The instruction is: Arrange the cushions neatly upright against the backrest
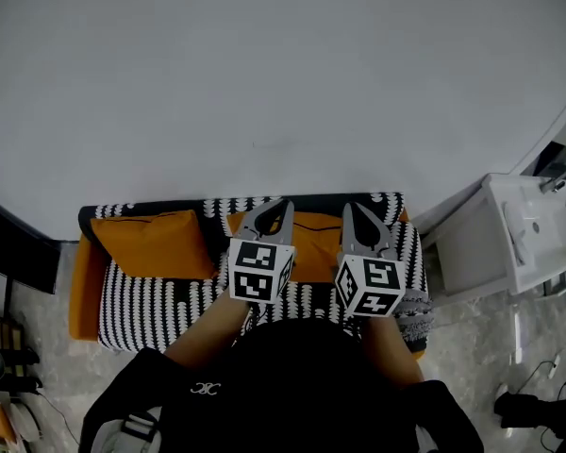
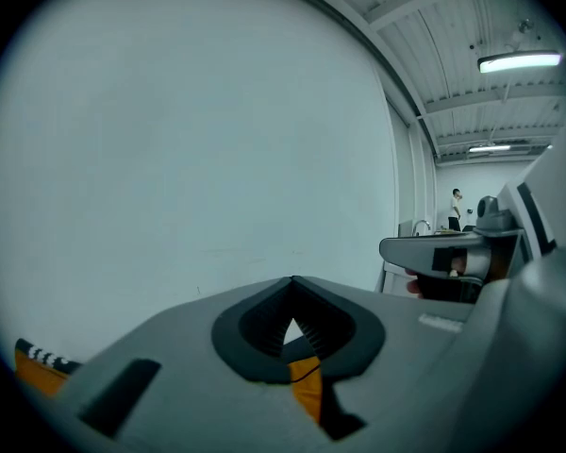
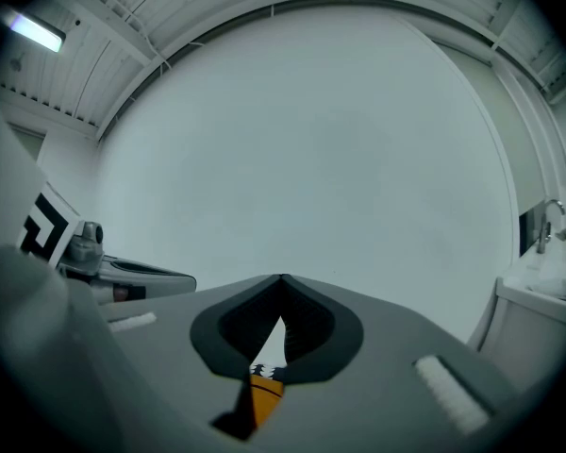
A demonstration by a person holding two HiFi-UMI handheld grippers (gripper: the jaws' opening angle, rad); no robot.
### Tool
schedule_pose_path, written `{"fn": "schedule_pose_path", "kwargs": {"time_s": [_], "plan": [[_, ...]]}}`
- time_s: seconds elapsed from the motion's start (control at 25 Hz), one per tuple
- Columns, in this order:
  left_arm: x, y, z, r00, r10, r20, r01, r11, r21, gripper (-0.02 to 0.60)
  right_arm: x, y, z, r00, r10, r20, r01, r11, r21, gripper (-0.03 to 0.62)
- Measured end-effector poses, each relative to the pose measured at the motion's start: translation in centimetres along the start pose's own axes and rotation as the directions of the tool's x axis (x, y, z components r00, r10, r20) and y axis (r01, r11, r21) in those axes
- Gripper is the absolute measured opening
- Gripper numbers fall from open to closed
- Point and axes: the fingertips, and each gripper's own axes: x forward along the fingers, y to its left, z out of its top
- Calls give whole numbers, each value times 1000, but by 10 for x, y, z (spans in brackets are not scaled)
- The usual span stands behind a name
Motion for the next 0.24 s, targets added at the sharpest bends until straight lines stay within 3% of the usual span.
{"fn": "schedule_pose_path", "kwargs": {"time_s": [0.24], "plan": [[3,7,-3,1000,7,-12,-8,1000,-8,8,8,4,0,1000,11,-7,-11,1000,-3,6]]}}
